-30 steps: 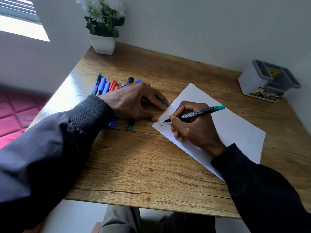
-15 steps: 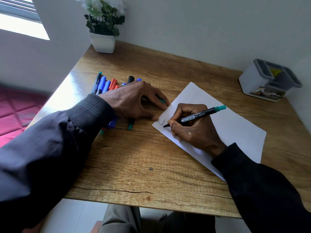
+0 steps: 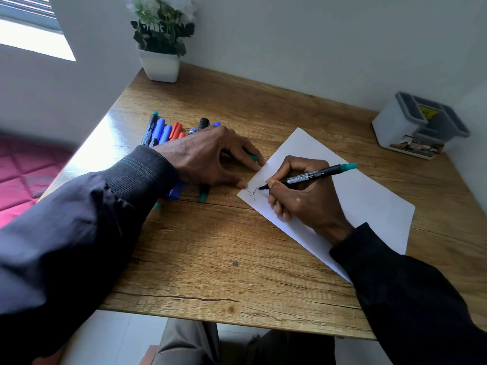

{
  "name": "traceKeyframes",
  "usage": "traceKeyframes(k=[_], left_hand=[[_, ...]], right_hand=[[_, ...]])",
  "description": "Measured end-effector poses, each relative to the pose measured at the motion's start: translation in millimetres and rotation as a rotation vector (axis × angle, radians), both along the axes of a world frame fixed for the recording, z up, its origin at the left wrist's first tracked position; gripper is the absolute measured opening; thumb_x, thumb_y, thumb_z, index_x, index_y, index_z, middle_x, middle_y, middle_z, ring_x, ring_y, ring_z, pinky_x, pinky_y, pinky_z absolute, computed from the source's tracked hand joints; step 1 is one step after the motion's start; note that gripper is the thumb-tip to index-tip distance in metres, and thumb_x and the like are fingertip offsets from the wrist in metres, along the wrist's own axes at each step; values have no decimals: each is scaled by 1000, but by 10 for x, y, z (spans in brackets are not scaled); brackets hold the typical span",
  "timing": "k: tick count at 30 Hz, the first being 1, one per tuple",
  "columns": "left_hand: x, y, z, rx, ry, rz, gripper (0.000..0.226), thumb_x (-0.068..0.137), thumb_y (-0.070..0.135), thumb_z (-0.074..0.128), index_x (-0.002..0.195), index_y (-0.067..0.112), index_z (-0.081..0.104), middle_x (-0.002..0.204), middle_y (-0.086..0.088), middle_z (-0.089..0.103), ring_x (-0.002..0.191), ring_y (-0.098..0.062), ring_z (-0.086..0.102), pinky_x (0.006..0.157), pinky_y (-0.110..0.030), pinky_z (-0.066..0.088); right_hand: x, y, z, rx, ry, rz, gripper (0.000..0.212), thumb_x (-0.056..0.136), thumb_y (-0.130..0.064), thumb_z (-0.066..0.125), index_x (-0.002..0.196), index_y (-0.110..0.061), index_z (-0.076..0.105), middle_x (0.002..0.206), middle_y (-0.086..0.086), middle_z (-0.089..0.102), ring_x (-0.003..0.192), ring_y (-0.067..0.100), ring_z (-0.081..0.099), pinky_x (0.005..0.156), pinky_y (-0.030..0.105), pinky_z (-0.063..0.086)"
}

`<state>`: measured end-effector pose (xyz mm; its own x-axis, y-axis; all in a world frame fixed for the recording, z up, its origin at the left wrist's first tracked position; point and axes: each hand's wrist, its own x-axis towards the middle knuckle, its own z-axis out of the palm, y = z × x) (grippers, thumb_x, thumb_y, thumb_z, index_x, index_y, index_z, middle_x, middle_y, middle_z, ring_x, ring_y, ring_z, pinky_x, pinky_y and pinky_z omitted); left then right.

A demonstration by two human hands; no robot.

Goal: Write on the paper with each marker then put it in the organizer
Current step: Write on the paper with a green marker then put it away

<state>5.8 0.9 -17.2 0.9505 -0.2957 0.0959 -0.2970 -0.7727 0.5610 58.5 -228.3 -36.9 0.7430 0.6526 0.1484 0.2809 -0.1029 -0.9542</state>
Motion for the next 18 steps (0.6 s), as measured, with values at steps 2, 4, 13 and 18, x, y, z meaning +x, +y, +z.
traceKeyframes(k=[2,4,13,18], left_hand=[[-3,-2,0,-13,-7,-9,41,83,33,78,123,32,70,129,29,54,121,13,43,90,9,28],[-2,-3,-4,-7,-12,-14,41,83,34,77,123,32,70,130,27,55,122,12,43,90,9,28],[-1,0,-1,2,2,3,41,83,36,77,123,34,70,127,32,53,111,25,43,90,9,27],[-17,-13,0,-31,7,33,40,82,35,79,121,33,71,133,24,57,121,9,48,90,7,33]], right_hand=[[-22,-11,18,-11,-20,52,17,88,14,66,73,8,61,56,22,63,40,23,59,40,25,44],[-31,-14,23,-32,-71,95,15,85,15,68,72,9,62,55,16,64,41,15,60,42,22,44],[-1,3,-9,2,-26,14,18,90,9,68,74,4,61,58,17,65,41,24,59,40,26,43],[44,-21,1,121,9,-20,14,92,2,64,78,3,60,63,24,65,43,31,57,42,28,43]])
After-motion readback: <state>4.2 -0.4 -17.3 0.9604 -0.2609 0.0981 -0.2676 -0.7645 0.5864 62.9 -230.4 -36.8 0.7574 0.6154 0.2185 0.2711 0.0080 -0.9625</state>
